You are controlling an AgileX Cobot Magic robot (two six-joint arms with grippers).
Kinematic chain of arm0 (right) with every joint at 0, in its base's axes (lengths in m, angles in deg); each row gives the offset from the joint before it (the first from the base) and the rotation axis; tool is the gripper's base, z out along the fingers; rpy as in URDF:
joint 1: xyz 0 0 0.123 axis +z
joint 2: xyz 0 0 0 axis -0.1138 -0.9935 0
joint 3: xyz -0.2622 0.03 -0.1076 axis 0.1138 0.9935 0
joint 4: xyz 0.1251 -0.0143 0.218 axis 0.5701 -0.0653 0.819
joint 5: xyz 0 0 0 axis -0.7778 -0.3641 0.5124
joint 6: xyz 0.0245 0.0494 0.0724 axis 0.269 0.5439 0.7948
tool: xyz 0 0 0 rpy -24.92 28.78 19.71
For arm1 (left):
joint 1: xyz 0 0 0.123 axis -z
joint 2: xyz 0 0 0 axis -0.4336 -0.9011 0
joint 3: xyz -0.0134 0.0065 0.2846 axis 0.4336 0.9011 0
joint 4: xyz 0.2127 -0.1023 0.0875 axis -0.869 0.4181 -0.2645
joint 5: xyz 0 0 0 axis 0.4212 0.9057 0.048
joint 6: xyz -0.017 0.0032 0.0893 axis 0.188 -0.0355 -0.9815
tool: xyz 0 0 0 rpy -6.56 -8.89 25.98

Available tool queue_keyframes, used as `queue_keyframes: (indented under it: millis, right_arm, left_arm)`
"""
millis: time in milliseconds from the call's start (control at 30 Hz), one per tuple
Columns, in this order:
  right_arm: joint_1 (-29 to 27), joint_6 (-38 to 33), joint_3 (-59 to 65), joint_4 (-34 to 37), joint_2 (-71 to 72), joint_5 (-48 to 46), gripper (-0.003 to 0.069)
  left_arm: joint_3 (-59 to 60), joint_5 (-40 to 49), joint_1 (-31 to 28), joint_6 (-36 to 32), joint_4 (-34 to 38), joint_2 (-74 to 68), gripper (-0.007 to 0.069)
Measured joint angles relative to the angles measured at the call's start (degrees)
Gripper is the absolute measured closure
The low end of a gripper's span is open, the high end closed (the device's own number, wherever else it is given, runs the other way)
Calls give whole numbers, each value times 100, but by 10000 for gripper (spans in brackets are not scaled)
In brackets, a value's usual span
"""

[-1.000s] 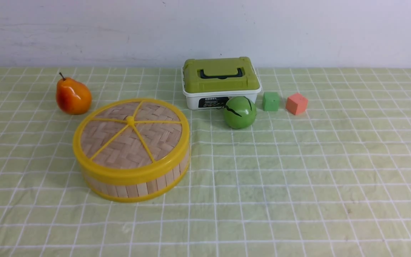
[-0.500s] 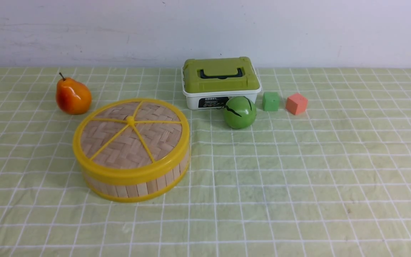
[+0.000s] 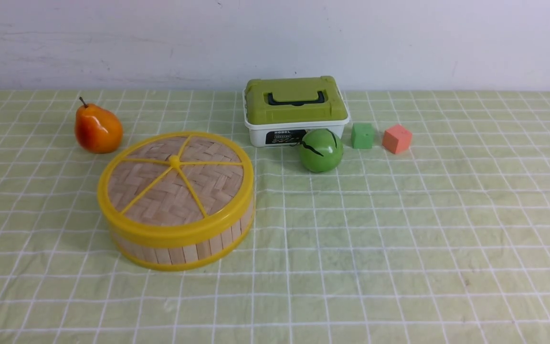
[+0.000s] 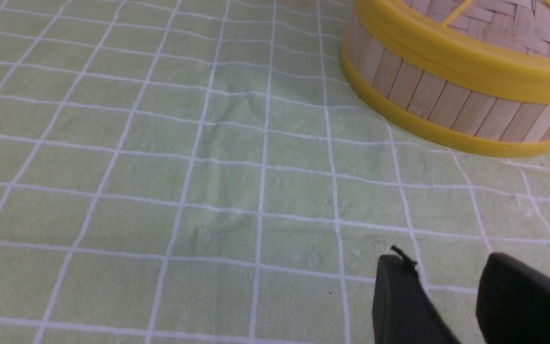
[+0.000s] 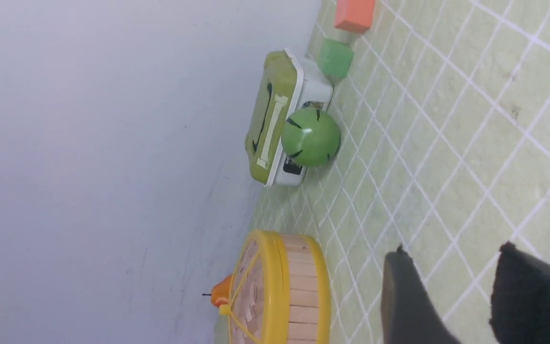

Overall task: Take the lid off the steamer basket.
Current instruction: Use the right arm to lift the lid of the steamer

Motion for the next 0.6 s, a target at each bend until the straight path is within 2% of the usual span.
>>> queue_keyframes:
  millis: [67,200,367,467,567,600]
  right_arm:
    - [0,-274,0,-135,0,30,418]
    - [0,-1321,-71,-327,0,5,429]
    - [0,-2544,-890,-578,-345,-82,543]
    - [0,-3459,-2173,-1141,-1421,-563,659]
    - [0,-4579,-3930,-1630,-2932,-1785,680]
    - [0,-4760,-4259,-1697,-3203,-2034,680]
  left_arm:
    - [0,0,0,0,0,0,386]
    - [0,0,0,0,0,0,386]
    - [0,0,0,0,0,0,386]
    - [0,0,0,0,0,0,386]
    - [0,0,0,0,0,0,386]
    - [0,0,0,0,0,0,386]
